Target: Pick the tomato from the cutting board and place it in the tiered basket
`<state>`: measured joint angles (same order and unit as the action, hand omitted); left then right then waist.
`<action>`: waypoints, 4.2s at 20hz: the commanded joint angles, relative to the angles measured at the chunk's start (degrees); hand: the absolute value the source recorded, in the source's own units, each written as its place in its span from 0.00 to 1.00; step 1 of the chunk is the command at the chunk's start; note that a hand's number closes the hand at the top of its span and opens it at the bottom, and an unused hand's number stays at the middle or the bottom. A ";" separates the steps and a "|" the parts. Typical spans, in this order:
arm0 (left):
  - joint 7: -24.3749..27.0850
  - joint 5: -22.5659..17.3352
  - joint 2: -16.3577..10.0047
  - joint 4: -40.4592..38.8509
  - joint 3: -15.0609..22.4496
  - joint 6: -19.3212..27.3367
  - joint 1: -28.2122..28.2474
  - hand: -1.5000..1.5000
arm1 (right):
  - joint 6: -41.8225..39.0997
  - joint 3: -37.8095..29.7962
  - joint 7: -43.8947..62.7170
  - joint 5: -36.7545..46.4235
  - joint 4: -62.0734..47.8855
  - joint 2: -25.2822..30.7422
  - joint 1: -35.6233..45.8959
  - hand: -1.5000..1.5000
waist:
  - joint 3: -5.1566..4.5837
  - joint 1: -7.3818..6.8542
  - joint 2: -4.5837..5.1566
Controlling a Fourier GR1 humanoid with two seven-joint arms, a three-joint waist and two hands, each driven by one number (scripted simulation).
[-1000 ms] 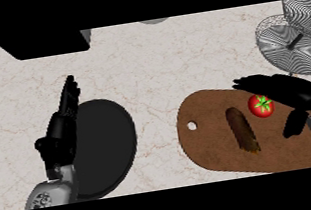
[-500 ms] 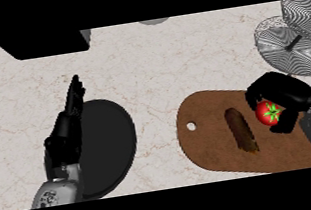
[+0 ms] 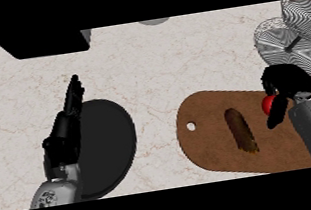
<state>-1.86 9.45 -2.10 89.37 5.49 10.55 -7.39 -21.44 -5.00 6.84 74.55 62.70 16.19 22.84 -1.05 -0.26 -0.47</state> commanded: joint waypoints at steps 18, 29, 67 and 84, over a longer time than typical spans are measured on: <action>1.14 -0.36 0.66 -4.01 -1.64 0.15 -2.68 0.50 | -18.84 -3.89 46.76 11.00 25.72 -10.05 26.73 1.00 | 1.00 0.28 0.42; -0.79 0.83 0.96 -1.59 -0.59 0.71 -2.17 0.50 | -19.62 -17.13 45.32 5.67 30.92 -9.47 35.54 1.00 | 1.06 0.05 0.47; 0.26 -0.91 -0.32 1.69 -1.41 -2.68 2.55 0.50 | 26.16 -36.22 29.41 -11.58 -9.73 15.65 37.04 0.00 | 1.08 -0.16 0.38; -3.51 1.71 0.00 2.92 -2.65 1.04 1.65 0.50 | 8.71 -60.62 31.01 -36.51 32.20 13.70 4.17 0.00 | 1.10 4.50 -0.66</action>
<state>-4.12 9.66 -2.57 91.97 2.50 10.06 -5.53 -6.96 -59.17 39.53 44.66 85.40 31.54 35.71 0.01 3.09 -0.96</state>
